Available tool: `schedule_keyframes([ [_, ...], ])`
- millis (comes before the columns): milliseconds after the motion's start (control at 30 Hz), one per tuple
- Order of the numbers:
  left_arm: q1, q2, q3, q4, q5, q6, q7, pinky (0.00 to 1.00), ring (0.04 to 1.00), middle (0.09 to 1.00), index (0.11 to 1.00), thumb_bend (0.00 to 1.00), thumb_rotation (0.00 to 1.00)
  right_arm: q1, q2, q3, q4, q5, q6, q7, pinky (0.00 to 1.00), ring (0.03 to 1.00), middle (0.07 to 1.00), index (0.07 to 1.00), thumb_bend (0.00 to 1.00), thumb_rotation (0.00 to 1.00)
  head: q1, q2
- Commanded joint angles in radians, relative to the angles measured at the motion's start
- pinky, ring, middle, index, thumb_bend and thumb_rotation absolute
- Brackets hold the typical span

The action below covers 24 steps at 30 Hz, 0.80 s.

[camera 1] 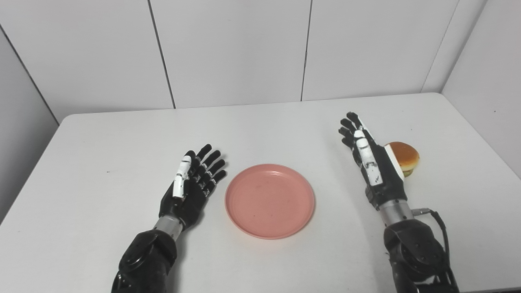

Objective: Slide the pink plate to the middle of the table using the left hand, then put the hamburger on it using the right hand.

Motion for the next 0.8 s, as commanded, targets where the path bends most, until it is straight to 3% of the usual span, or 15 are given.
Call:
schedule_keyframes([
  [0, 0.001, 0.023, 0.011, 0.032, -0.006, -0.002, -0.006, 0.95, 0.937, 0.943, 0.939, 0.35, 1.0, -0.043, -0.029, -0.005, -0.046, -0.046, -0.005, -0.013, 0.92, 0.919, 0.924, 0.94, 0.5, 1.0, -0.02, -0.011],
  [167, 0.001, 0.037, 0.02, 0.058, -0.019, -0.02, -0.028, 0.96, 0.945, 0.947, 0.94, 0.34, 1.0, -0.088, -0.098, 0.002, -0.069, -0.201, -0.023, -0.028, 0.85, 0.89, 0.907, 0.933, 0.5, 1.0, -0.059, -0.03],
  [233, 0.0, 0.042, 0.021, 0.066, -0.021, -0.028, -0.037, 0.96, 0.944, 0.945, 0.939, 0.34, 1.0, -0.097, -0.118, 0.004, -0.074, -0.256, -0.016, -0.034, 0.81, 0.884, 0.903, 0.926, 0.54, 1.0, -0.072, -0.037],
  [300, -0.002, 0.048, 0.023, 0.08, -0.023, -0.04, -0.052, 0.96, 0.947, 0.946, 0.942, 0.33, 1.0, -0.106, -0.16, 0.02, -0.082, -0.385, -0.018, -0.053, 0.75, 0.86, 0.891, 0.911, 0.64, 1.0, -0.083, -0.043],
  [500, -0.007, 0.064, 0.034, 0.116, -0.038, -0.07, -0.085, 0.98, 0.955, 0.956, 0.951, 0.34, 1.0, -0.131, -0.255, 0.041, -0.09, -0.604, -0.028, -0.063, 0.79, 0.885, 0.93, 0.914, 0.76, 0.94, -0.114, -0.058],
  [600, -0.011, 0.068, 0.044, 0.124, -0.041, -0.071, -0.086, 0.97, 0.949, 0.951, 0.948, 0.34, 1.0, -0.144, -0.289, 0.041, -0.075, -0.676, 0.008, -0.048, 0.78, 0.903, 0.951, 0.938, 0.84, 0.89, -0.114, -0.059],
  [767, -0.017, 0.076, 0.06, 0.132, -0.055, -0.065, -0.084, 0.97, 0.944, 0.947, 0.943, 0.33, 1.0, -0.158, -0.329, 0.05, -0.066, -0.821, 0.13, 0.029, 0.7, 0.915, 0.996, 0.996, 0.99, 0.78, -0.14, -0.064],
])
